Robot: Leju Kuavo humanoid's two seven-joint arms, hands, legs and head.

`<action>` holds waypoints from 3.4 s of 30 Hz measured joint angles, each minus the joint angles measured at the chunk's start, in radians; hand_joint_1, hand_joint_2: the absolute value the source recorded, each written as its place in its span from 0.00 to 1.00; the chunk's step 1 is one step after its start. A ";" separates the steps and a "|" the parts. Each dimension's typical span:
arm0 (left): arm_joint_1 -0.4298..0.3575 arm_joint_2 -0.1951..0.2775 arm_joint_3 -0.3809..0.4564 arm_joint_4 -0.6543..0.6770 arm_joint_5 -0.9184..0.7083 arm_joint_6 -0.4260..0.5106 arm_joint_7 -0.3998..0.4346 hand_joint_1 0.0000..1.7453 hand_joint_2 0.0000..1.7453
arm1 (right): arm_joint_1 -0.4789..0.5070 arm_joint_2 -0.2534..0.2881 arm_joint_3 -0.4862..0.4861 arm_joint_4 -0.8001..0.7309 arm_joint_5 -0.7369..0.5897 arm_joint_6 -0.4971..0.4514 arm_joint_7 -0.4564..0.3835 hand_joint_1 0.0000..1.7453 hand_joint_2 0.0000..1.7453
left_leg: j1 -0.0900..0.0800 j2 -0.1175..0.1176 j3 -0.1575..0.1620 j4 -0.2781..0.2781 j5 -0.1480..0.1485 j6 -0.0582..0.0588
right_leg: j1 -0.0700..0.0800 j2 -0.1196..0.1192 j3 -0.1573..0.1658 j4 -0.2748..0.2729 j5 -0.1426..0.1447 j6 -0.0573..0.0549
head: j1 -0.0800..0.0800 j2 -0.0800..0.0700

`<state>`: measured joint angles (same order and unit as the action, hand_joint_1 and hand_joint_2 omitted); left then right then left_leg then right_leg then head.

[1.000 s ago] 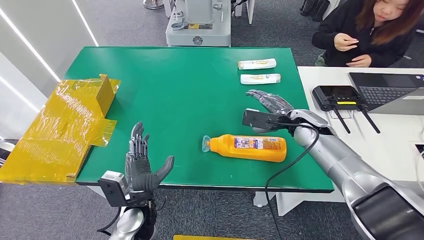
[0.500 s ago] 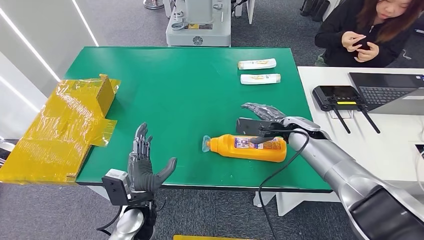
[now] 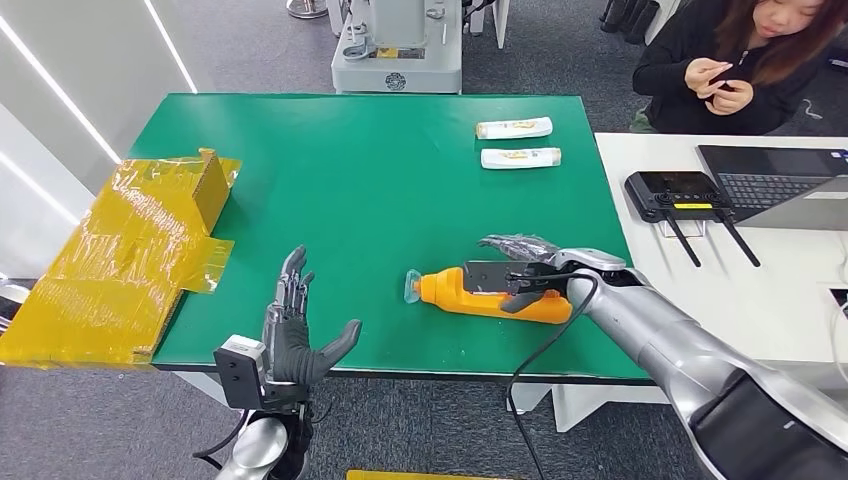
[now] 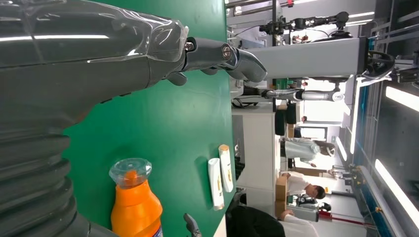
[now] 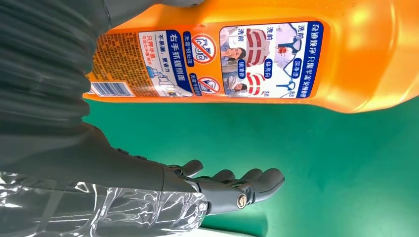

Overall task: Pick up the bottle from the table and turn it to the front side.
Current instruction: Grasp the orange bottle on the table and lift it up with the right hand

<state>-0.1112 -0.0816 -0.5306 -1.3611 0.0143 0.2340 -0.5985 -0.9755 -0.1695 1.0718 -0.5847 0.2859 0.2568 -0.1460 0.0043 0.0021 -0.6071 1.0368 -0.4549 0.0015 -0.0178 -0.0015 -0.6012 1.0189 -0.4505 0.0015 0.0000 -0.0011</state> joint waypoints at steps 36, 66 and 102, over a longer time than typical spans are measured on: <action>0.004 0.024 0.005 0.000 0.042 -0.083 0.046 0.00 1.00 | -0.052 -0.012 0.199 0.073 0.059 0.185 0.128 1.00 1.00 | 0.000 0.000 0.000 0.000 0.000 0.000 | 0.000 0.000 0.000 0.000 0.000 0.000 | 0.000 0.000; 0.074 0.022 0.052 -0.002 -0.005 -0.067 0.028 0.00 1.00 | 0.050 -0.017 0.080 0.071 -0.054 -0.139 0.041 1.00 1.00 | 0.000 0.001 0.002 0.000 0.001 0.000 | 0.000 0.001 0.001 0.000 0.000 0.000 | 0.000 0.000; -0.109 0.037 0.007 0.055 0.239 -0.247 0.130 0.00 1.00 | 0.218 0.017 -0.302 -0.119 -0.259 -0.424 -0.238 1.00 1.00 | 0.001 0.000 -0.002 0.000 0.001 0.000 | 0.001 0.000 -0.003 0.000 0.000 0.000 | 0.000 0.000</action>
<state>-0.2207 -0.0449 -0.5236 -1.3062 0.2532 -0.0129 -0.4683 -0.7575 -0.1528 0.7698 -0.7033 0.0265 -0.1669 -0.3837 0.0049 0.0019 -0.6094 1.0366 -0.4540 0.0014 -0.0168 -0.0016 -0.6037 1.0192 -0.4503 0.0010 -0.0001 -0.0011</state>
